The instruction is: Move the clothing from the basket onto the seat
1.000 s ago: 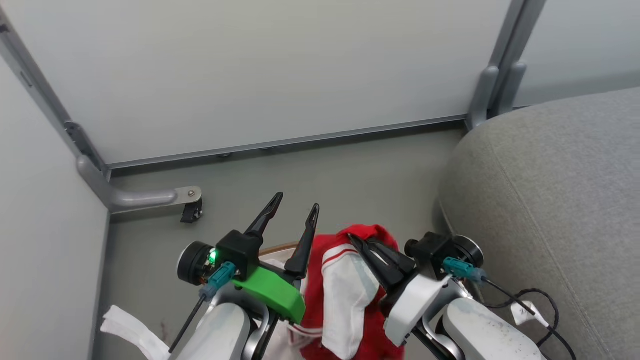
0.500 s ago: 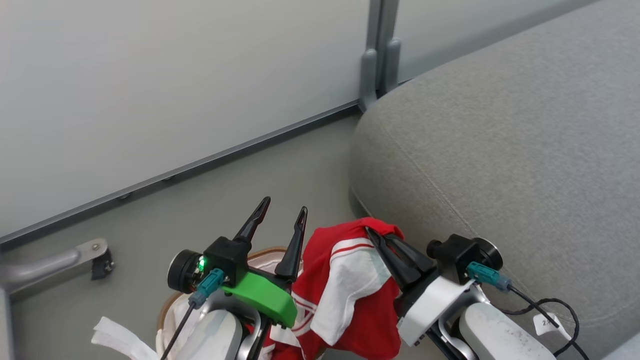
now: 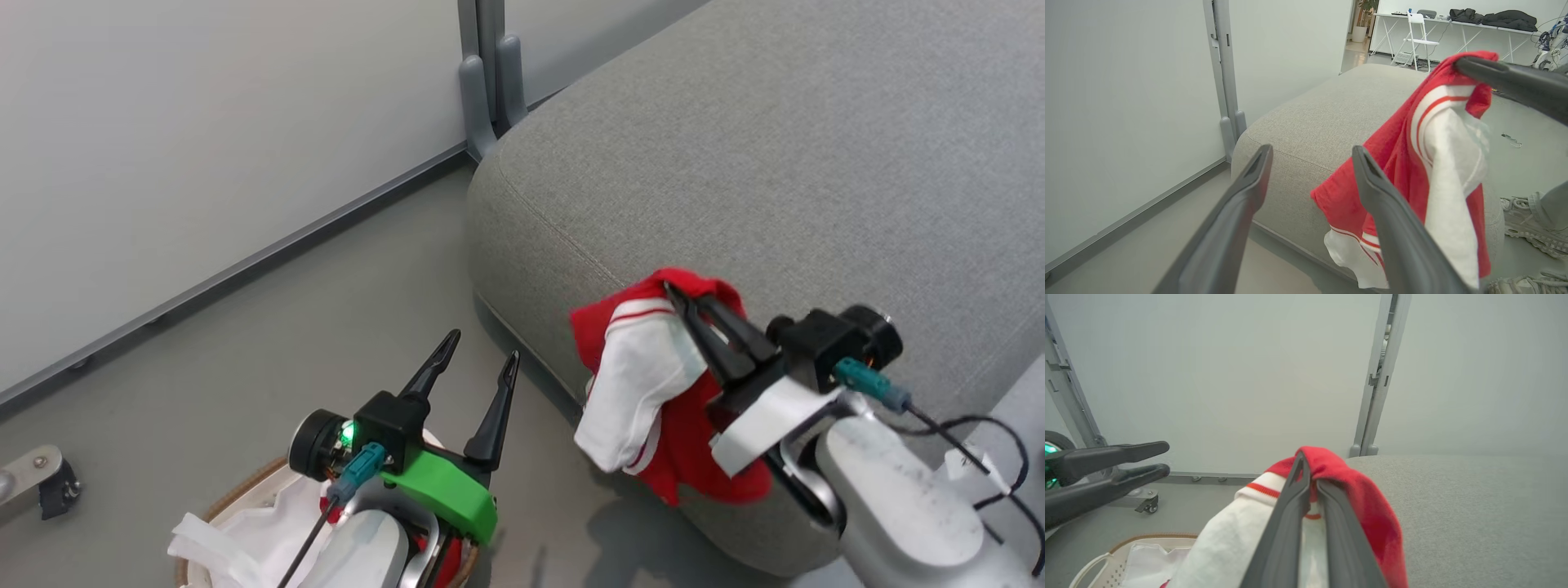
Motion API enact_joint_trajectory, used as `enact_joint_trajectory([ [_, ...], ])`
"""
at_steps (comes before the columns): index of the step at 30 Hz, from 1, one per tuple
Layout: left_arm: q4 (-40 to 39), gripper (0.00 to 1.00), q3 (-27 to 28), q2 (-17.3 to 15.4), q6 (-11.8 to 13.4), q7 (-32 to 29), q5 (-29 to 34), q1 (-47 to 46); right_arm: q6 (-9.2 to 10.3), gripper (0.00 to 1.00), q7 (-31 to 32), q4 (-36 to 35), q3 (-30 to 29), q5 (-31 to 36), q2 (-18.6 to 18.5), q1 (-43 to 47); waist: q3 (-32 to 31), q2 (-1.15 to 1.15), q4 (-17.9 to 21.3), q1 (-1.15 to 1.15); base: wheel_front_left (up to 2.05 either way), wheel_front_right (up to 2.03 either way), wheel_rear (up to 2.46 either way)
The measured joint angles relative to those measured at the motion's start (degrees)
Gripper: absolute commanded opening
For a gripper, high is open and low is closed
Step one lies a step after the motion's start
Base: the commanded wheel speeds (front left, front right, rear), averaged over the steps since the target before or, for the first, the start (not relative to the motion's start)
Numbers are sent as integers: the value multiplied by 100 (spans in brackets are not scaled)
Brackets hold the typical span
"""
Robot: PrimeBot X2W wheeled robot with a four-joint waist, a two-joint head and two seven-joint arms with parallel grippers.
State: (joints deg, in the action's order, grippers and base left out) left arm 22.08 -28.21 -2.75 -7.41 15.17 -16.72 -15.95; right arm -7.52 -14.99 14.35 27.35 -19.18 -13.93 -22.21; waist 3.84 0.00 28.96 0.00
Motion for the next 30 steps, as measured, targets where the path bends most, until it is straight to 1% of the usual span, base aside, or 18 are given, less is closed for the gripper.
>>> enact_joint_trajectory([
  [2, 31, 100, 18, -1, 0, 0, 26, 10, -1, 0, 0, 41, 45, 259, -258, -396, 79, 0, 48, 0, 0, 0, 0],
  [6, 47, 100, -62, -55, 0, 0, 135, 3, -1, 0, 0, 157, -240, 591, -624, -1302, 293, 0, 90, 0, 0, 0, 0],
  [13, 46, 100, -304, -411, 0, 0, 181, -394, -1, 0, 0, 445, -444, 1116, -1439, -3055, 874, 0, -6, 0, 0, 0, 0],
  [19, -1, 100, -483, -679, 0, 0, 182, -837, -1, 0, -3, 1027, -699, 1171, -1928, -4200, 1503, 0, -167, -1, 0, 0, 0],
  [21, -13, 100, -527, -749, 0, 0, 181, -972, -1, 0, -10, 1324, -901, 1046, -1979, -4421, 1723, 0, -225, -1, 0, 0, 0],
  [23, -122, 100, -575, -793, 0, 0, 177, -1117, -2, 0, -12, 1596, -966, 1033, -2124, -4587, 1972, 0, -294, -1, 0, 0, 0],
  [26, -169, 100, -616, -871, 0, 0, 162, -1311, -1, 0, -16, 1916, -1263, 947, -2165, -4680, 2319, 0, -395, -1, 0, 0, 0],
  [30, -140, 100, -665, -945, 0, 0, 121, -1521, -2, 0, -16, 2232, -1555, 975, -2030, -4580, 2759, 0, -543, -2, 0, 0, 0],
])
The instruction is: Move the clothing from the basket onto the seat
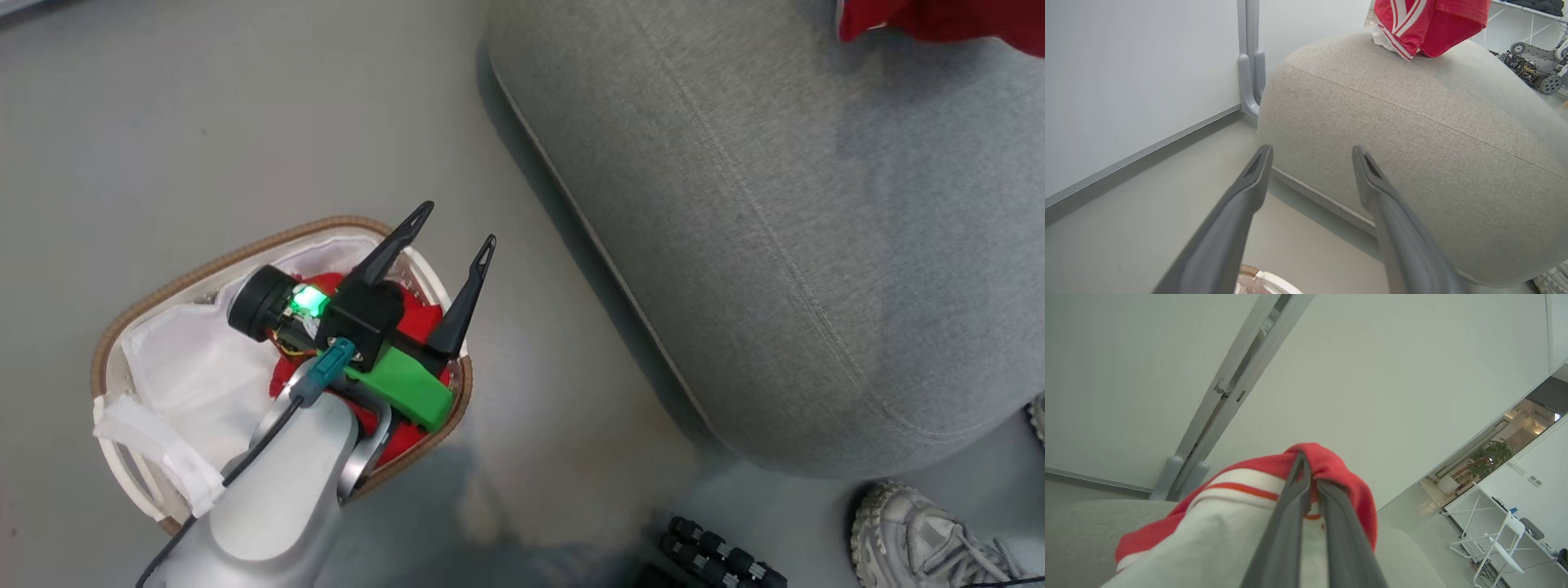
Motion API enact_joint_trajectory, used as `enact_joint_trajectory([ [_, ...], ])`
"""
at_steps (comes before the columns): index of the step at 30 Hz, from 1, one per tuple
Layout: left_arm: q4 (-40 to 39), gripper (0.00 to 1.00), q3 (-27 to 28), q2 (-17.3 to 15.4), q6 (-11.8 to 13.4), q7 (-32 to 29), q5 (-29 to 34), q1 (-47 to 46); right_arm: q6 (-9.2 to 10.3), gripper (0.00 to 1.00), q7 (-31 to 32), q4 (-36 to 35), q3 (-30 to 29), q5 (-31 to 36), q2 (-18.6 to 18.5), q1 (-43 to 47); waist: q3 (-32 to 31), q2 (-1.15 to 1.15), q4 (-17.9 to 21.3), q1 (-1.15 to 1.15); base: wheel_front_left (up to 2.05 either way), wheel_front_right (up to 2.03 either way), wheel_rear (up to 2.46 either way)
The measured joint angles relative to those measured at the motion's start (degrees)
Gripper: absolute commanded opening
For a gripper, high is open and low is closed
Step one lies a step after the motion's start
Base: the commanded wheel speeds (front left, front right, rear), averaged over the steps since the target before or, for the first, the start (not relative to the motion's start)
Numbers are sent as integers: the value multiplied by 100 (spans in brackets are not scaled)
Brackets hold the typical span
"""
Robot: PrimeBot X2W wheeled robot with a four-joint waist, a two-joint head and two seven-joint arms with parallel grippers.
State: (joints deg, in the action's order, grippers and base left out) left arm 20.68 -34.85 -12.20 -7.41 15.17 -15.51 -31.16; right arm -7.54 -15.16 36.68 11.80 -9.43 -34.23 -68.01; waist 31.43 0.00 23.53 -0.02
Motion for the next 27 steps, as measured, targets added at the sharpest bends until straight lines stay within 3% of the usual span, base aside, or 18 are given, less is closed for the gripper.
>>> enact_joint_trajectory([
  [7, 59, 100, 69, -60, 0, 0, -43, -175, 0, 0, 1, 379, -714, 197, 475, 697, 562, 0, -278, 0, 0, 0, 0],
  [8, 68, 100, 69, -60, 0, 0, -56, -180, 0, 5, 0, 389, -791, 209, 543, 812, 601, 0, -315, 0, 0, 0, 0],
  [9, 76, 100, 67, -56, 0, 0, -58, -182, 0, 40, 1, 400, -872, 241, 630, 962, 640, 0, -362, 0, 0, 0, 0],
  [10, 89, 100, 74, -43, 0, 0, -59, -182, 0, 84, 1, 401, -942, 283, 704, 1133, 666, 0, -409, 0, 0, 0, 0],
  [11, 121, 100, 87, -37, 0, -1, -60, -181, 0, 100, 1, 393, -1078, 288, 777, 1287, 677, 0, -450, 0, 0, 0, 0],
  [18, 330, 100, 299, 77, -1, 0, -102, -23, 0, 100, 1, 94, -1770, 319, 1096, 2608, 378, 0, -526, 1, 0, 0, 0],
  [27, 443, 100, 736, 294, -1, 0, -90, 390, 0, 100, 1, -787, -1893, 342, 1548, 3687, -344, 0, -478, 2, 0, 0, 0],
])
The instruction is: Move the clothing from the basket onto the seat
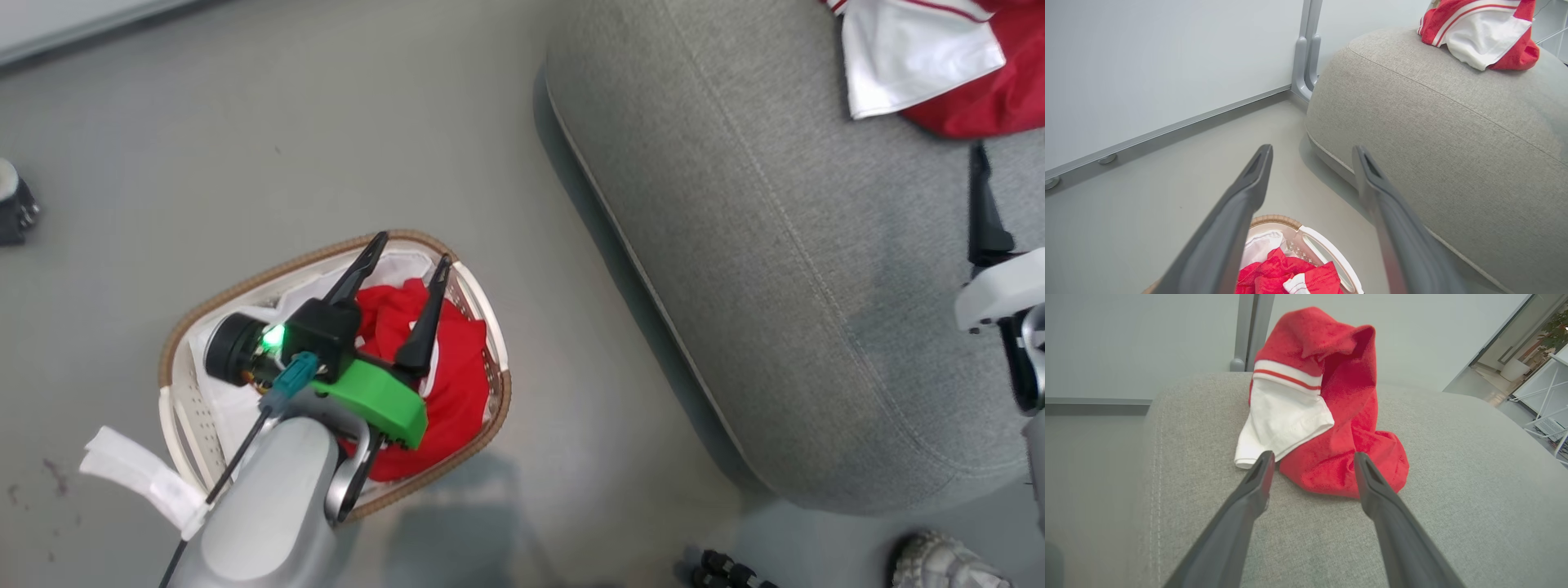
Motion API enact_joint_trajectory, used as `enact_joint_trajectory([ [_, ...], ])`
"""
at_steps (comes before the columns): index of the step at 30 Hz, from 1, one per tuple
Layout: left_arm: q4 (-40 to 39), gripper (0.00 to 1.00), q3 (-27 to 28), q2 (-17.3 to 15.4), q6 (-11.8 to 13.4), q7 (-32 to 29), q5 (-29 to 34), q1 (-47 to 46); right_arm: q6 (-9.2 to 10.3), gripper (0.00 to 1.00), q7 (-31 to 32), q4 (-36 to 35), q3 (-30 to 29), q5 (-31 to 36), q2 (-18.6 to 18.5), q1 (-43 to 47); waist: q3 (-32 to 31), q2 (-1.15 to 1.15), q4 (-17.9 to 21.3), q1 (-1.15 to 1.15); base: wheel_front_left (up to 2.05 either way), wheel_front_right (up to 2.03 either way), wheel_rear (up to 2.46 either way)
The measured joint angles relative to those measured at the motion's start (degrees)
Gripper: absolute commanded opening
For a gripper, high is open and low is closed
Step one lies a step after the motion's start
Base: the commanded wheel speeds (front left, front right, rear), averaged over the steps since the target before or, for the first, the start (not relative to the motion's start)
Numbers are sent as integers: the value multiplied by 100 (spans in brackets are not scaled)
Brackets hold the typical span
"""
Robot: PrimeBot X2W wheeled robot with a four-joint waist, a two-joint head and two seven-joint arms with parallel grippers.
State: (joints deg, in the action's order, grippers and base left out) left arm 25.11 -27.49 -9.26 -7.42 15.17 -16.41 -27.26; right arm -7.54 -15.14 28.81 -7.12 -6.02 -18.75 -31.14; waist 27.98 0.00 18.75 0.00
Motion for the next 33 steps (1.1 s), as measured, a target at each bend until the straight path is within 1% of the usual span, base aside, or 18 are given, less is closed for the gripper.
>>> enact_joint_trajectory([
  [3, 42, 100, 388, 92, 1, 0, 0, 180, 1, 100, 0, -278, 144, -65, 114, 59, -240, 0, -25, 0, 0, 0, 0],
  [8, 82, 100, 751, 193, 0, 0, 180, 388, 1, 100, 0, -586, 426, -107, 313, 168, -613, 0, -150, 0, 0, 0, 0],
  [15, 159, 100, 1170, 353, 0, 0, 230, 735, 1, 100, 0, -725, 750, -223, 561, 394, -1102, 0, -515, 0, 0, 0, 0],
  [20, 229, 100, 1558, 419, -9, 0, 330, 1070, 1, 100, 0, -695, 973, -315, 626, 595, -1459, 0, -820, 0, 0, 0, 0],
  [25, 243, 100, 1965, 468, -10, 0, 477, 1482, 1, 100, 0, -625, 1001, -446, 743, 930, -1847, 0, -1062, 0, 0, 0, 0],
  [33, 91, 100, 2591, 557, -10, 0, 589, 2125, 1, 100, 0, -605, 876, -485, 966, 1652, -2417, 0, -1433, 0, 0, 0, 0],
])
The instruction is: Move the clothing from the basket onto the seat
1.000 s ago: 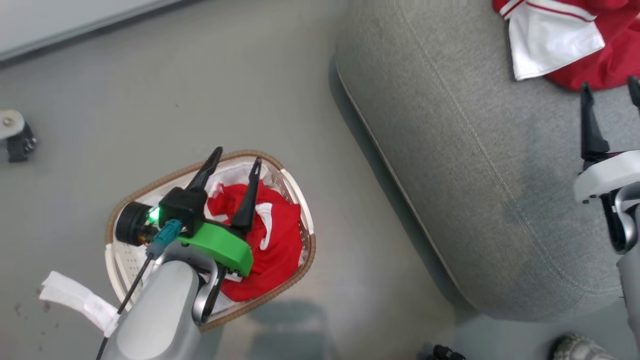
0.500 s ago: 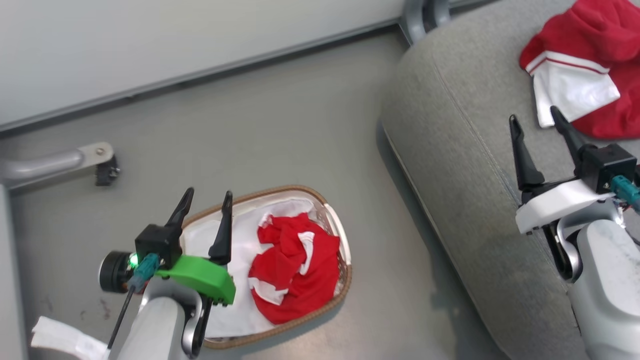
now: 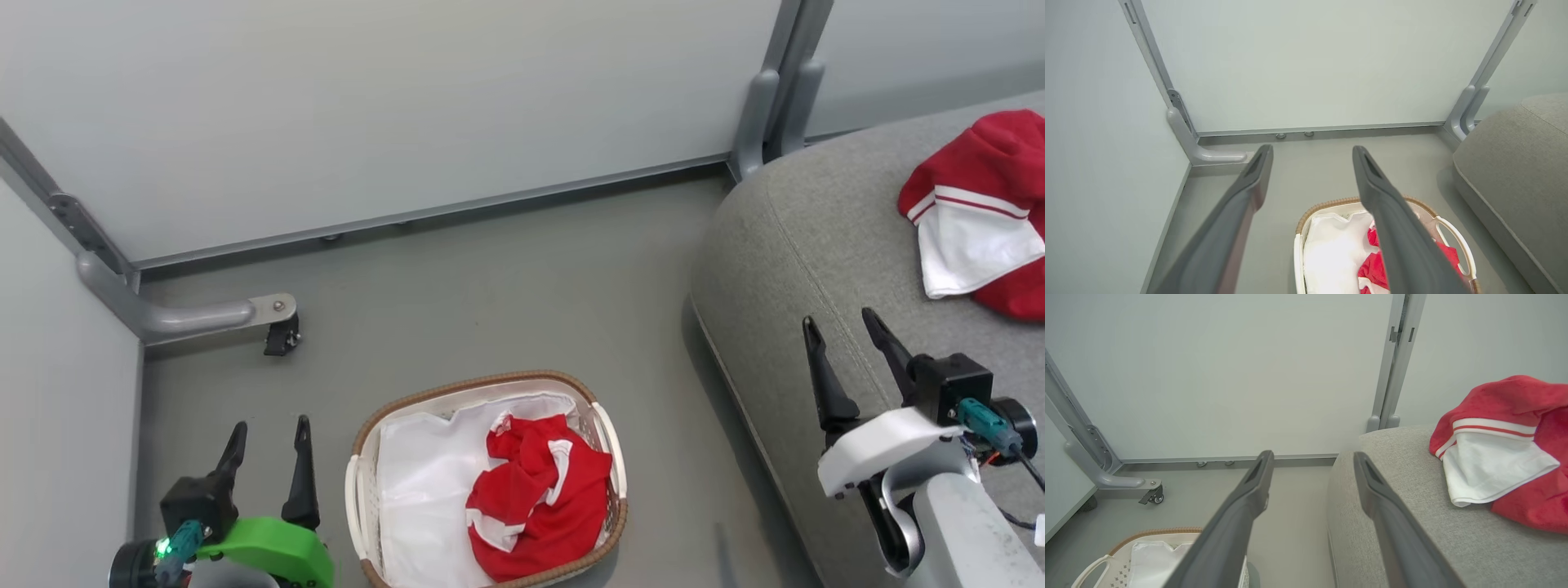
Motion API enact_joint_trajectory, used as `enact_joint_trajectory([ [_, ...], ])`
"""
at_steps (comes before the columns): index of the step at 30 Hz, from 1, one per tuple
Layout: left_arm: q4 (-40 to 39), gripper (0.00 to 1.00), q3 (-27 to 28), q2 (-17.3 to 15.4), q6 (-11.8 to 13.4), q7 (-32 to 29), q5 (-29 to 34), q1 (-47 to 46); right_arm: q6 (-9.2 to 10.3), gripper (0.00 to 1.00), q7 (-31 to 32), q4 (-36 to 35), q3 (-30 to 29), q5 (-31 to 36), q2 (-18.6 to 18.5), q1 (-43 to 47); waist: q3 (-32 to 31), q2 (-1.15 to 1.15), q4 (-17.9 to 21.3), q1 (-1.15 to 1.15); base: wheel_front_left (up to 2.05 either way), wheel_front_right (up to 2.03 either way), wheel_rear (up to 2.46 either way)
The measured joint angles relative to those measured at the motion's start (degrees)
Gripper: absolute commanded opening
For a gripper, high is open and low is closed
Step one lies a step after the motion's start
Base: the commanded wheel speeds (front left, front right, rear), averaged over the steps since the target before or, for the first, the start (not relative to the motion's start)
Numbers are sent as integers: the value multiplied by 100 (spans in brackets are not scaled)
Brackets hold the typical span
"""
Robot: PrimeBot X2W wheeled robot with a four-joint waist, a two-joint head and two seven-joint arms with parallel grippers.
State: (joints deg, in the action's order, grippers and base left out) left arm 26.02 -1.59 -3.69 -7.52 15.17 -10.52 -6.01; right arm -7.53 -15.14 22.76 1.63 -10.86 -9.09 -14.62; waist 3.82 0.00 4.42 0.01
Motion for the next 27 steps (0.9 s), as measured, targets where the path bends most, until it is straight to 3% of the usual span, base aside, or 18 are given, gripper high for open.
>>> enact_joint_trajectory([
  [5, -123, 100, 248, 51, 0, 0, 5, 256, 0, 100, 0, -5, -40, -30, 105, 245, -211, 0, -188, 0, 0, 0, 0],
  [11, -111, 100, 175, 67, 0, 0, -69, 380, 0, 100, 0, -7, -41, -35, 134, 349, -319, 0, -281, 0, 0, 0, 0],
  [18, 49, 100, -371, 76, -1, -1, -441, 287, 0, 100, 0, -132, 55, -36, 126, 240, -145, 0, -208, 0, 0, 0, 0],
  [27, 489, 100, -1357, 44, -1, 0, -728, -954, 0, 100, 0, -615, 314, -15, 282, -686, 663, 0, -8, 0, 0, 0, 0],
])
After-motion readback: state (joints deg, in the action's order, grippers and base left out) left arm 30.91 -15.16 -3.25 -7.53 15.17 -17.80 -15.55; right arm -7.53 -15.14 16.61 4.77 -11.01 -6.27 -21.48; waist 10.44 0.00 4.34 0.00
